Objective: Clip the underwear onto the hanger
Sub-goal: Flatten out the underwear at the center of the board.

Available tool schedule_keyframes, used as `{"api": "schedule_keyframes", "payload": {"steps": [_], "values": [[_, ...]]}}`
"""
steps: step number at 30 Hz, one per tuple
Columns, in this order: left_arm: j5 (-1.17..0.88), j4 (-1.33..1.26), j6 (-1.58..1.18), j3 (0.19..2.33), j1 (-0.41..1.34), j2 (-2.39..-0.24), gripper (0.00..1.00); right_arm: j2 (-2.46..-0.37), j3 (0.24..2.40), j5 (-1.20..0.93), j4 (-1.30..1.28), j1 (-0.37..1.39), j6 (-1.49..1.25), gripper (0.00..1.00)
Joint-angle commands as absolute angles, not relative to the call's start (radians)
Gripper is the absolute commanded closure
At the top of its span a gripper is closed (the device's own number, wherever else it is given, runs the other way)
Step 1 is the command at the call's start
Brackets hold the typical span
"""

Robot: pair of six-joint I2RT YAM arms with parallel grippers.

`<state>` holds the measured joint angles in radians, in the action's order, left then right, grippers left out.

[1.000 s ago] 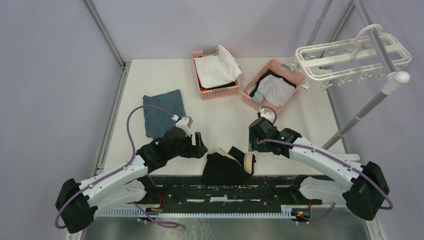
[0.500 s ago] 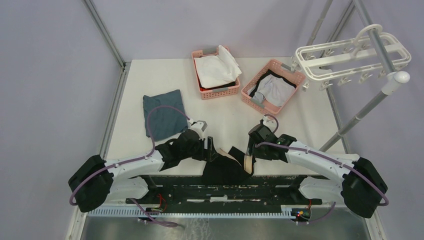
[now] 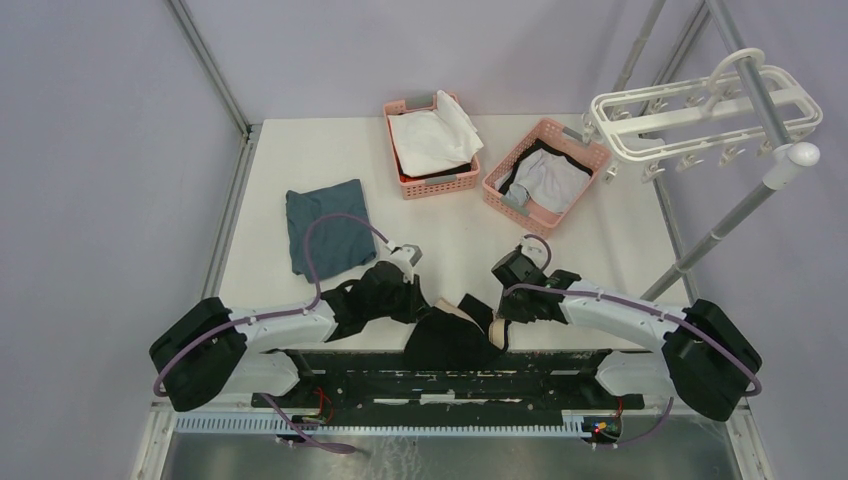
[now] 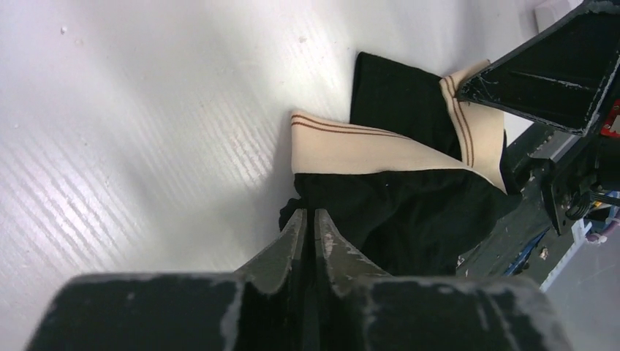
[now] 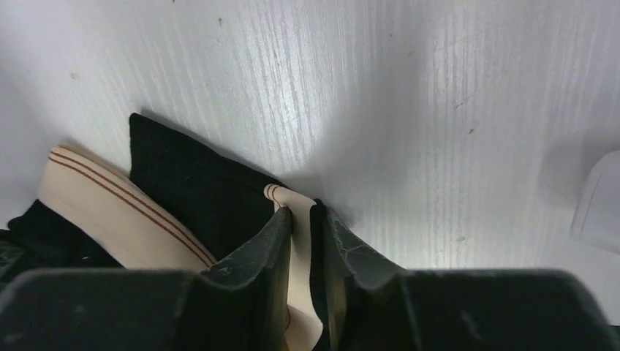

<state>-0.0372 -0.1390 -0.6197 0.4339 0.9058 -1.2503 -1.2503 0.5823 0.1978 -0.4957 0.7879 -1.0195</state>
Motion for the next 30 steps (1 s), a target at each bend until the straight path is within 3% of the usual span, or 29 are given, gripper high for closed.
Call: {"api": "schedule_keyframes", "payload": {"steps": [1, 6, 14, 25, 28, 30], "values": [[-0.062, -0.223, -0.597, 0.433, 0.912, -1.224, 0.95, -1.173, 0.575, 0.201, -0.439, 0.785, -1.038, 0.77], [-0.023, -0.168, -0.58, 0.472, 0.912, -1.112, 0.97, -1.029, 0.585, 0.264, -0.462, 0.785, -1.031, 0.92], [0.221, 0.025, -0.498, 0.591, 0.911, -0.838, 0.97, -0.838, 0.667, 0.48, -0.549, 0.785, -1.054, 1.0], [0.272, 0.074, -0.316, 0.686, 0.91, -0.722, 0.97, -0.813, 0.766, 0.618, -0.471, 0.784, -0.989, 0.99], [0.236, 0.082, -0.355, 0.623, 0.91, -0.721, 0.97, -0.814, 0.691, 0.641, -0.492, 0.784, -1.014, 0.9], [0.189, 0.074, -0.42, 0.546, 0.91, -0.711, 0.91, -0.817, 0.626, 0.644, -0.551, 0.784, -1.07, 0.78]]}}
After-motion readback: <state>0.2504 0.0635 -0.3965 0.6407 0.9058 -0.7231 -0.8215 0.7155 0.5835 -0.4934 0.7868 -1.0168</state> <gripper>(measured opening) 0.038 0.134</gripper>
